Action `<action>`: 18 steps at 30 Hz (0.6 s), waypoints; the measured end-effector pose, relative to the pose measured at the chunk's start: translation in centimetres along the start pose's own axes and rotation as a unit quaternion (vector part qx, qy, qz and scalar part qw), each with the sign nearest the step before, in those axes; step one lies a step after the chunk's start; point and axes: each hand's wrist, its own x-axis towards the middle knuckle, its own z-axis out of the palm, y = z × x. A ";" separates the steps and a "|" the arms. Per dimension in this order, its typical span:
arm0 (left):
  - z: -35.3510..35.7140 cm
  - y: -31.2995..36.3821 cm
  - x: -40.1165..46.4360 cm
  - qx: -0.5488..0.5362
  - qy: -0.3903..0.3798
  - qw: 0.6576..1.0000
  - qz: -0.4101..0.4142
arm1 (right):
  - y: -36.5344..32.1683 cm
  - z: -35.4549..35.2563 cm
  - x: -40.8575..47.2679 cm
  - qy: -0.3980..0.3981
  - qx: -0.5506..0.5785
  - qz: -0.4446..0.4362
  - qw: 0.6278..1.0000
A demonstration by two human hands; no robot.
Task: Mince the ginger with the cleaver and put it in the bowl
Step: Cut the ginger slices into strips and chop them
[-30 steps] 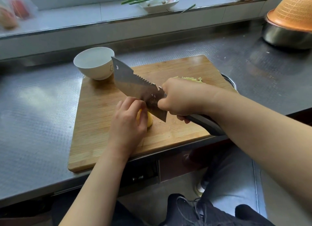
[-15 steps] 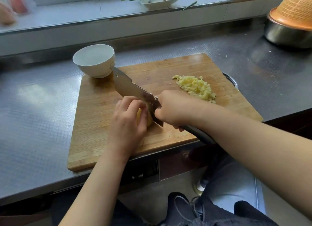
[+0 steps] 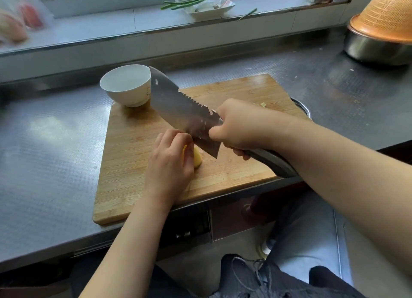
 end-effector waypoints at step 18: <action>0.1 0.0 0.0 0.000 -0.004 1.000 -0.003 | -1.3 1.0 1.4 -0.039 -0.063 0.036 0.997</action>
